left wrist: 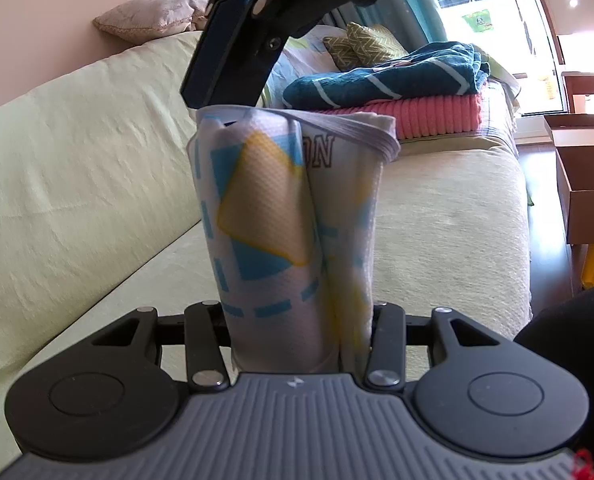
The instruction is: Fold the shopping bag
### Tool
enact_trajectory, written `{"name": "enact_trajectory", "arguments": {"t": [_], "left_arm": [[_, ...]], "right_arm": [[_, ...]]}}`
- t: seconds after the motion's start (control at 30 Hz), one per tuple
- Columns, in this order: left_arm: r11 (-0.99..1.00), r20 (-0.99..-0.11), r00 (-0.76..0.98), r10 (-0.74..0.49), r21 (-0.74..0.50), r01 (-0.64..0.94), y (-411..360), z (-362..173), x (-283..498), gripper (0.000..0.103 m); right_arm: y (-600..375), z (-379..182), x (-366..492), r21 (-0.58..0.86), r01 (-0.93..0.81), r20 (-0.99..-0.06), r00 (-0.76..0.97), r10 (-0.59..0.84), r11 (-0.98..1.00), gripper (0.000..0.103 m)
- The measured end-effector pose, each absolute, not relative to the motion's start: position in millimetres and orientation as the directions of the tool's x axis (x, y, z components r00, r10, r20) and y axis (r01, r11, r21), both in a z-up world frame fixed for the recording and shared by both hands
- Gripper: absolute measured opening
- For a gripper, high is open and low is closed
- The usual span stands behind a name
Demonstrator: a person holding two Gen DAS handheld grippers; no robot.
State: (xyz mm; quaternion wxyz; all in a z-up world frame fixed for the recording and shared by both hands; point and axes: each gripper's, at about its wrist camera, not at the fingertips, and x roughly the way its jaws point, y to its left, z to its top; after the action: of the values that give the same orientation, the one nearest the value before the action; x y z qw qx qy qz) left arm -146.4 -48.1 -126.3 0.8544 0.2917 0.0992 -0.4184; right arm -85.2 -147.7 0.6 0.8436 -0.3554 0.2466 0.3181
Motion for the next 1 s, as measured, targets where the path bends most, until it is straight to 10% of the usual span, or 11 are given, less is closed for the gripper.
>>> {"name": "enact_trajectory", "arguments": {"t": [0.1,0.53,0.77,0.87,1.0], "left_arm": [[0.467,-0.416,0.631,-0.655,0.433,0.771,-52,-127,-147,0.049],[0.437,-0.445,0.638,-0.629,0.476,0.763,-57,-130,-148,0.049],[0.445,-0.446,0.622,-0.644,0.442,0.779,-54,-132,-148,0.049],[0.450,-0.446,0.618,-0.647,0.431,0.782,-55,-132,-147,0.049],[0.463,-0.447,0.616,-0.649,0.410,0.786,-54,-131,-142,0.049]], "right_arm": [[-146,1,-80,-0.390,-0.742,-0.678,0.632,0.375,0.545,0.000],[-130,-1,-82,-0.395,-0.771,-0.698,0.606,0.383,0.501,0.000],[-125,-13,-105,-0.533,-0.767,-0.671,0.640,0.374,0.357,0.004],[-136,-4,-106,-0.552,-0.724,-0.637,0.686,0.351,0.414,0.034],[-145,0,-105,-0.496,-0.734,-0.648,0.669,0.364,0.465,0.032]]}}
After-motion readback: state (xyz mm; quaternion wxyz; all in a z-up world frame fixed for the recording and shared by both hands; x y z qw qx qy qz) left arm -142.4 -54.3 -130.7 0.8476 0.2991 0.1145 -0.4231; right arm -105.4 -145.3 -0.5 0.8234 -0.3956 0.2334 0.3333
